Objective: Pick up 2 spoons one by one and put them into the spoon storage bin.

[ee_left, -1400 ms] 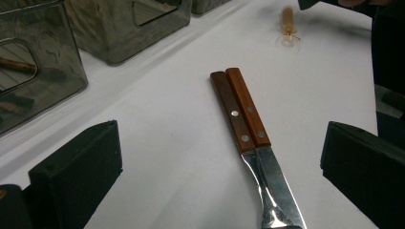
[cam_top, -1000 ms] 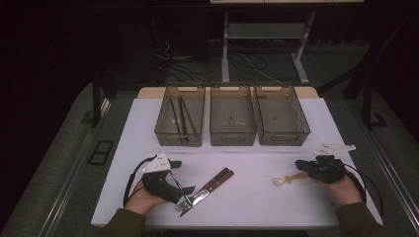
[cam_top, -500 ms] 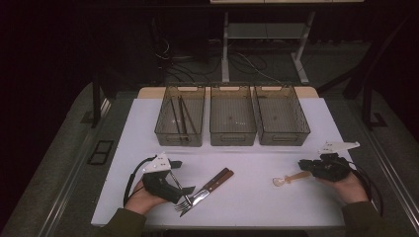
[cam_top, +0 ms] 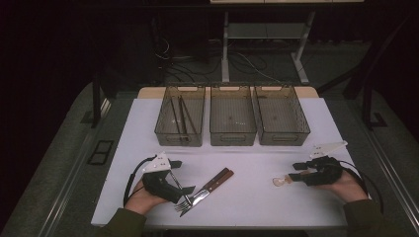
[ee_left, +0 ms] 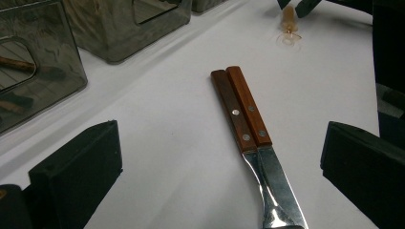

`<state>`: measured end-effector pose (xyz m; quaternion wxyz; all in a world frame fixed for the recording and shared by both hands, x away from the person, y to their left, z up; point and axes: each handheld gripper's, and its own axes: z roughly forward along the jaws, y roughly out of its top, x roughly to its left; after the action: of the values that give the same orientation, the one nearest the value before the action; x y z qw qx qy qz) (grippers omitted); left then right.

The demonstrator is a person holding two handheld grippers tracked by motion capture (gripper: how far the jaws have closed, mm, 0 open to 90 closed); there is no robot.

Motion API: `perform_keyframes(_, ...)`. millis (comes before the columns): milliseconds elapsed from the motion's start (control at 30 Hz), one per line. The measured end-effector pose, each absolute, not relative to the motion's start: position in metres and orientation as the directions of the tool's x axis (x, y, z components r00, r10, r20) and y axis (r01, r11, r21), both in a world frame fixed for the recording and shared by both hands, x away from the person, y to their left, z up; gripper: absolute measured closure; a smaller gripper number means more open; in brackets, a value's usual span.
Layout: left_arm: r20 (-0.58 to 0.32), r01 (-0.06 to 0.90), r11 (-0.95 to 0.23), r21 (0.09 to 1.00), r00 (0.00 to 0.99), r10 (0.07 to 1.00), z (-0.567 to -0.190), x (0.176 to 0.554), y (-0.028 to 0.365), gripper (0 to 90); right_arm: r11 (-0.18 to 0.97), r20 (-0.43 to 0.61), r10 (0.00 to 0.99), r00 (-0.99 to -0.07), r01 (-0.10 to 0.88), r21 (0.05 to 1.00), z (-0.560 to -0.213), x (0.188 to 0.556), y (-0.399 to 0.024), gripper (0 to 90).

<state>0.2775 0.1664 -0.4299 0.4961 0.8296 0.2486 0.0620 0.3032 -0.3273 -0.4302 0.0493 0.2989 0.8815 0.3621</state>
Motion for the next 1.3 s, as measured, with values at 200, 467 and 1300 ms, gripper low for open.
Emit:
perform_keyframes(200,-0.143,0.351,-0.384,0.854,0.868,0.475,-0.43,0.277,0.166,0.0,0.624,0.126,0.5,-0.857,0.458,0.633,-0.434,0.303,-0.314,52.5)
perform_keyframes(467,-0.143,0.349,-0.385,0.854,0.869,0.473,-0.43,0.277,0.166,0.0,0.678,0.078,0.477,-0.875,0.423,0.601,-0.441,0.301,-0.307,56.4)
perform_keyframes(1300,-0.142,0.349,-0.384,0.855,0.869,0.473,-0.43,0.277,0.166,0.0,0.663,0.085,0.469,-0.879,0.415,0.623,-0.433,0.298,-0.312,77.1)
